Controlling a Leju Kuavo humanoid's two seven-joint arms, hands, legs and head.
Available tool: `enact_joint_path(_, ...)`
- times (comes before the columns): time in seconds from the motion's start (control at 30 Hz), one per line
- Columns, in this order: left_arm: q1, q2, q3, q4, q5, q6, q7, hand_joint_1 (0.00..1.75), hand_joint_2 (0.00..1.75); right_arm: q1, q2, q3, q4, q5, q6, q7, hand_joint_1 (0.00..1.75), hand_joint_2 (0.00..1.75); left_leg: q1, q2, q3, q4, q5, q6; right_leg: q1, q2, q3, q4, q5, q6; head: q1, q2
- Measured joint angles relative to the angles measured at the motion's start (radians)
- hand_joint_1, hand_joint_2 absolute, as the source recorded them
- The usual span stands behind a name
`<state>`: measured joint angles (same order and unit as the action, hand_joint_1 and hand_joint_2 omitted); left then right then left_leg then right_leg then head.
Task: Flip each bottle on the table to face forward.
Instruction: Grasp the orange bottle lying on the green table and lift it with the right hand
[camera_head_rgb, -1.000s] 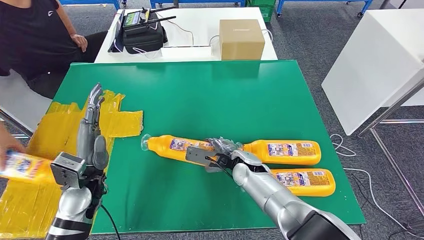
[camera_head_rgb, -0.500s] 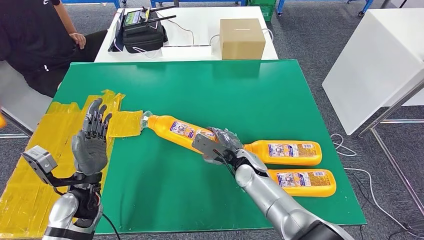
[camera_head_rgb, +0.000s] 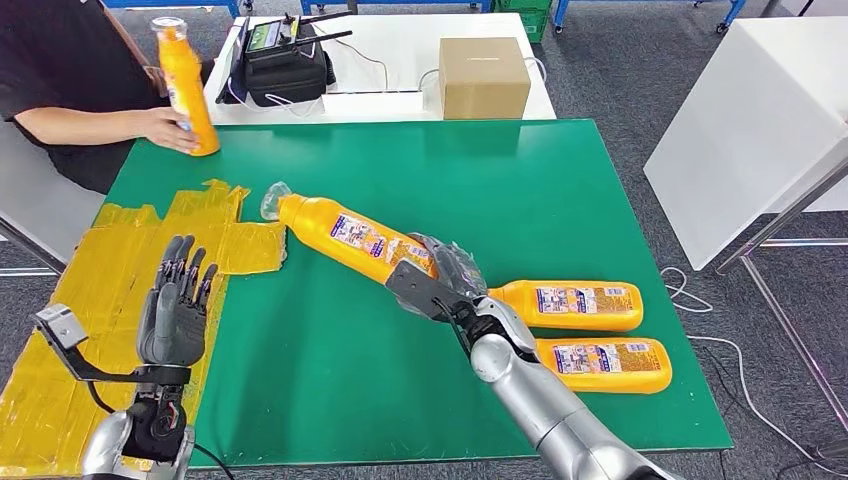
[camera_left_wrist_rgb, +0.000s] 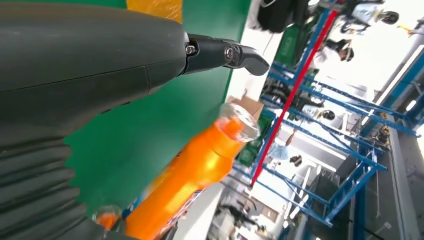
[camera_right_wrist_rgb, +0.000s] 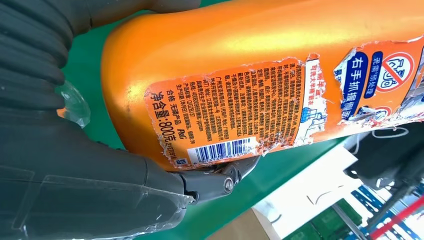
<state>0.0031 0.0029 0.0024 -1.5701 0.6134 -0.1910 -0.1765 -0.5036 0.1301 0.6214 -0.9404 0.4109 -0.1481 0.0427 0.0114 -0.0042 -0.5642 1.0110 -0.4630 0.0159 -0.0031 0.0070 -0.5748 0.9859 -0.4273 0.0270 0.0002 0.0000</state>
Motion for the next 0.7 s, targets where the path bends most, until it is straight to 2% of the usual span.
enact_joint_path(0.23,0.054,-0.001,0.011,0.043,0.265,-0.166,0.141,0.00,1.75,0.015,0.002,0.040,-0.065,-0.001,-0.016,-0.030,1.75,1.75,0.000,0.000,0.000,0.000,0.000,0.000,0.000,0.000,0.000,0.000,0.000,0.000,0.000,0.000)
enact_joint_path(0.7,0.083,-0.006,-0.014,0.089,0.352,-0.220,0.189,0.00,1.75,0.027,0.032,0.124,-0.101,-0.004,-0.014,-0.045,1.75,1.75,0.000,0.000,0.000,0.000,0.000,0.000,0.000,0.000,0.000,0.000,0.000,0.000,0.000,0.000)
